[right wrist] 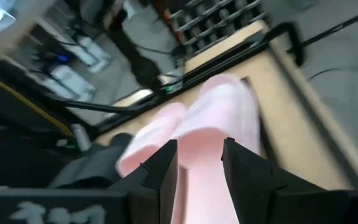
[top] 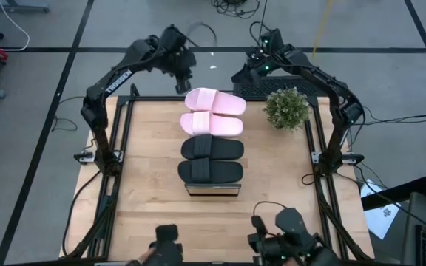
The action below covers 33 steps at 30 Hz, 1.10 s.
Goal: Pick and place slides into the shelf
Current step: Put the pink slide on the shelf
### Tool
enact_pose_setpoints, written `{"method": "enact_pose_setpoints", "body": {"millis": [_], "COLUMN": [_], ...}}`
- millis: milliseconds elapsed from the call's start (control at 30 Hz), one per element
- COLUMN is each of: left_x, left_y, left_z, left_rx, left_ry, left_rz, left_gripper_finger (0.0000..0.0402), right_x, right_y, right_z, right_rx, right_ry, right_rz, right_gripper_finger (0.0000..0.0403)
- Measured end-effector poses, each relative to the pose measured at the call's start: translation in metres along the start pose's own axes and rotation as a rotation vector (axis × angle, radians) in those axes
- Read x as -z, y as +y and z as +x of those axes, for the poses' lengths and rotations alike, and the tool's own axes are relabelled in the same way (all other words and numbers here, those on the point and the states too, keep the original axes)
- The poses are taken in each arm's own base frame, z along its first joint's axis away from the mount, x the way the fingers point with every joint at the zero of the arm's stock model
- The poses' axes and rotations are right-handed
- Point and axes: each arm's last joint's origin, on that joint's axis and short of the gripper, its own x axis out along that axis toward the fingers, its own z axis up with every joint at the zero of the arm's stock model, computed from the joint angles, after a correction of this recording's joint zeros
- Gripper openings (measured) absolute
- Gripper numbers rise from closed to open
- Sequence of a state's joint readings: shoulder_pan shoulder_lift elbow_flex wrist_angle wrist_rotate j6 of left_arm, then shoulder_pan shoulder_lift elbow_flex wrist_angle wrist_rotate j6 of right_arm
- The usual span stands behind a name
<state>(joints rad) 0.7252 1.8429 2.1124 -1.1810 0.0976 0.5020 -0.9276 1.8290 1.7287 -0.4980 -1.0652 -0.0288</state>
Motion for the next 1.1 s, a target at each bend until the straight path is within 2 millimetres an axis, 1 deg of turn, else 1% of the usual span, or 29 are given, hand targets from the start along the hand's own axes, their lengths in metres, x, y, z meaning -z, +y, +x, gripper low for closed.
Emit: {"method": "enact_pose_setpoints", "body": {"millis": [100, 200, 233, 267, 400, 500, 633, 767, 867, 967, 1100], "left_x": [-0.006, -0.010, -0.011, -0.011, -0.004, 0.004, 0.011, 0.009, 0.006, 0.005, 0.007], "left_y": [-0.015, -0.022, -0.022, -0.020, -0.005, 0.006, 0.012, 0.006, 0.001, 0.001, -0.002], "left_z": [0.009, 0.016, 0.020, 0.023, 0.029, 0.027, 0.025, 0.025, 0.026, 0.026, 0.025], "left_rx": [-0.051, -0.060, -0.059, -0.053, 0.102, 0.207, 0.223, 0.320, 0.318, 0.315, 0.342], "left_ry": [0.075, 0.099, 0.100, 0.089, 0.020, 0.009, 0.057, 0.049, 0.056, 0.058, 0.087], "left_rz": [0.157, 0.212, 0.189, 0.125, -0.210, -0.425, -0.618, -0.675, -0.692, -0.712, -0.729], "left_gripper_finger": [0.0081, 0.0081, 0.0081, 0.0081, 0.0081, 0.0081, 0.0081, 0.0081, 0.0081, 0.0083, 0.0095], "right_x": [-0.006, -0.011, -0.013, -0.014, -0.018, -0.019, -0.020, -0.021, -0.021, -0.021, -0.021], "right_y": [0.012, 0.025, 0.029, 0.034, 0.049, 0.060, 0.070, 0.078, 0.083, 0.089, 0.090], "right_z": [-0.008, -0.017, -0.020, -0.023, -0.032, -0.039, -0.046, -0.051, -0.054, -0.057, -0.058], "right_rx": [0.098, 0.171, 0.188, 0.205, 0.239, 0.287, 0.353, 0.373, 0.374, 0.374, 0.374], "right_ry": [-0.012, -0.025, -0.029, -0.033, -0.043, -0.043, -0.036, -0.046, -0.045, -0.044, -0.043], "right_rz": [-0.082, -0.150, -0.163, -0.177, -0.216, -0.256, -0.296, -0.313, -0.315, -0.336, -0.340], "right_gripper_finger": [0.0116, 0.0116, 0.0116, 0.0116, 0.0116, 0.0116, 0.0116, 0.0116, 0.0116, 0.0116, 0.0116]}}
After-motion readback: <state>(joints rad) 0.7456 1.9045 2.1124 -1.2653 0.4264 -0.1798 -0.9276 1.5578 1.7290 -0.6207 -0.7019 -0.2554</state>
